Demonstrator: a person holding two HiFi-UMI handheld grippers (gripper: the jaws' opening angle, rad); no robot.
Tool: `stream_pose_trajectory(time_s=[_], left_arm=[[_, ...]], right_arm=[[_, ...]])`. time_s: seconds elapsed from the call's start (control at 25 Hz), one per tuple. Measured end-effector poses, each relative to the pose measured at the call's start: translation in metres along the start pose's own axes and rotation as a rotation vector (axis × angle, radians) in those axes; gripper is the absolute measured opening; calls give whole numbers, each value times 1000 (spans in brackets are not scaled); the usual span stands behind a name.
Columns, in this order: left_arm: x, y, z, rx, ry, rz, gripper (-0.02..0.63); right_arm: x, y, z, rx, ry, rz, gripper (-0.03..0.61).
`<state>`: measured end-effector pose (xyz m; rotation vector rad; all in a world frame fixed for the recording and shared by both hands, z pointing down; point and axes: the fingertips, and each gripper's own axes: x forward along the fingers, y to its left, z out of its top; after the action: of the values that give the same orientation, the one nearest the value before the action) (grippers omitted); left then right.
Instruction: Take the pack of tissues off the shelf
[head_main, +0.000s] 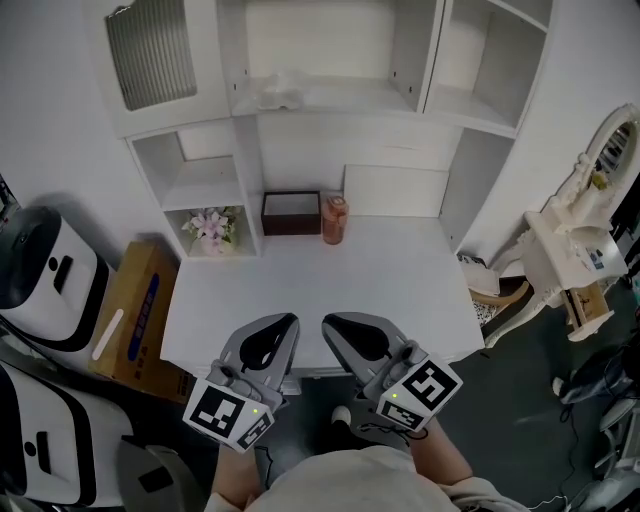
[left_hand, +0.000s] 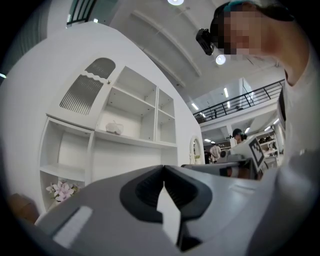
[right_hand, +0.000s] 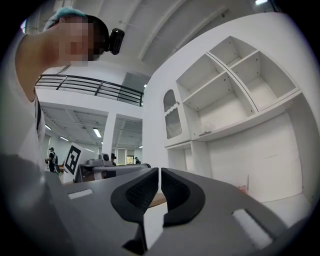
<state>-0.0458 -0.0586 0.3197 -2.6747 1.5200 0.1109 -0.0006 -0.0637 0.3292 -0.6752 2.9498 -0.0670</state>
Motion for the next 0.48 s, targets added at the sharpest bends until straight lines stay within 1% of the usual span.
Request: stream_pose_trajectory(time_s=[0.2,0.48], left_arm=[[26,22,6,-19,-15,30,2],[63,42,8,3,-17,63,2]], right_arm=[[20,-29,6,-3,1,33,14],[38,-69,14,-2,-12,65,14]])
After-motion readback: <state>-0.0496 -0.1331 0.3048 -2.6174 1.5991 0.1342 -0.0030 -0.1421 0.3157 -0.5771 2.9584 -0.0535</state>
